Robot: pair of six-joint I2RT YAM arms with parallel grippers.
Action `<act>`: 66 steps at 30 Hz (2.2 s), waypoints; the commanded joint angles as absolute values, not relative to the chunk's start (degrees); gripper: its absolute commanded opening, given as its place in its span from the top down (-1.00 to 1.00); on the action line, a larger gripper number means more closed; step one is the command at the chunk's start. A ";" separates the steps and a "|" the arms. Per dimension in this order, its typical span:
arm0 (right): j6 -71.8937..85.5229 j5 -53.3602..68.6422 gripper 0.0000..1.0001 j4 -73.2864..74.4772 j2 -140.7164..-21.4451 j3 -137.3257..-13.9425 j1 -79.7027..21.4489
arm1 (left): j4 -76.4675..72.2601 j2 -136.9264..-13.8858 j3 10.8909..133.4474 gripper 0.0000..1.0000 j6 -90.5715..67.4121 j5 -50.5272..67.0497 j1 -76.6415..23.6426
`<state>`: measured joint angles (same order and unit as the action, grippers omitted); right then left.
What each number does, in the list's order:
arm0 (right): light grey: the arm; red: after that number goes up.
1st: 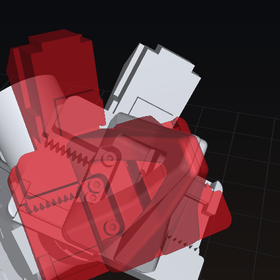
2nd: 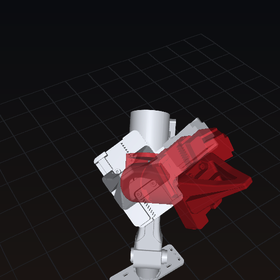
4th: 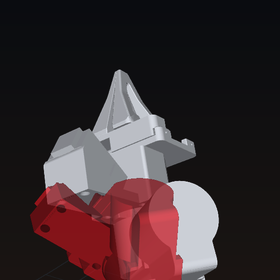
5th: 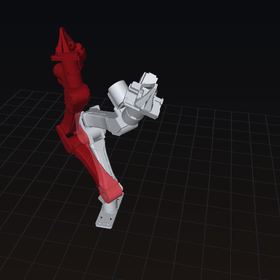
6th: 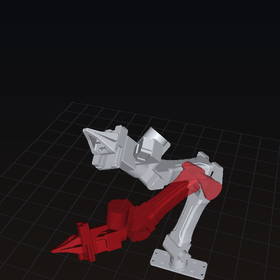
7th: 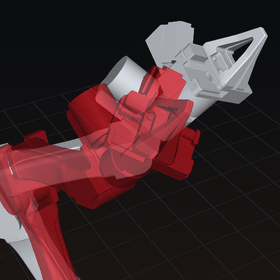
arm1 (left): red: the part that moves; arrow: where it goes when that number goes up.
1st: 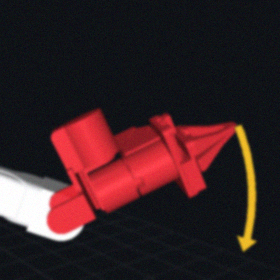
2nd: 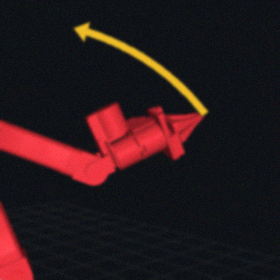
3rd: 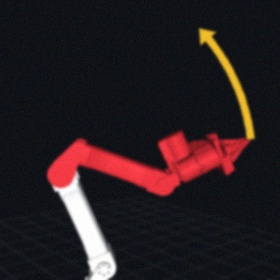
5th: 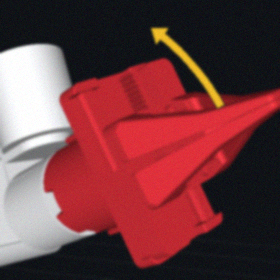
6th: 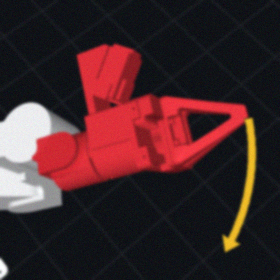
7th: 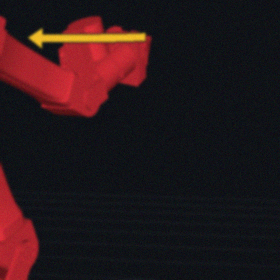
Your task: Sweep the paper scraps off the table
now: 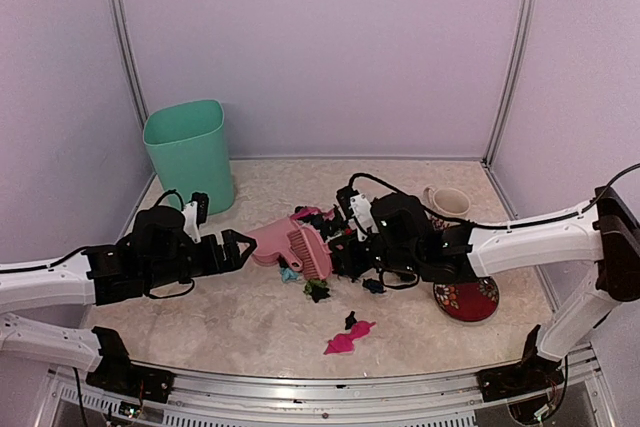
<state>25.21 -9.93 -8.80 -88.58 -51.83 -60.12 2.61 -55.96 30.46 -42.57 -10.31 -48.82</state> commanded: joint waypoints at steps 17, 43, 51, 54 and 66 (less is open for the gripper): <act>25.92 0.97 1.00 -15.50 -102.21 -67.44 -64.42 | 7.16 -50.86 29.45 -0.97 -42.35 -14.02 -47.66; 22.54 -5.13 1.00 -14.97 -95.49 -64.00 -64.08 | 20.33 -43.19 32.89 -0.97 -42.41 -19.04 -43.27; 21.21 -14.30 1.00 -9.28 -77.95 -52.85 -63.36 | 18.69 -53.06 36.29 -0.98 -37.21 -17.62 -40.95; 20.64 -17.35 1.00 -7.11 -72.19 -50.10 -62.73 | 18.85 -57.85 38.72 -0.98 -34.91 -17.53 -40.72; 20.51 -20.19 1.00 -2.67 -58.54 -42.91 -59.84 | 24.38 -78.50 47.91 -0.97 -28.25 -19.03 -40.08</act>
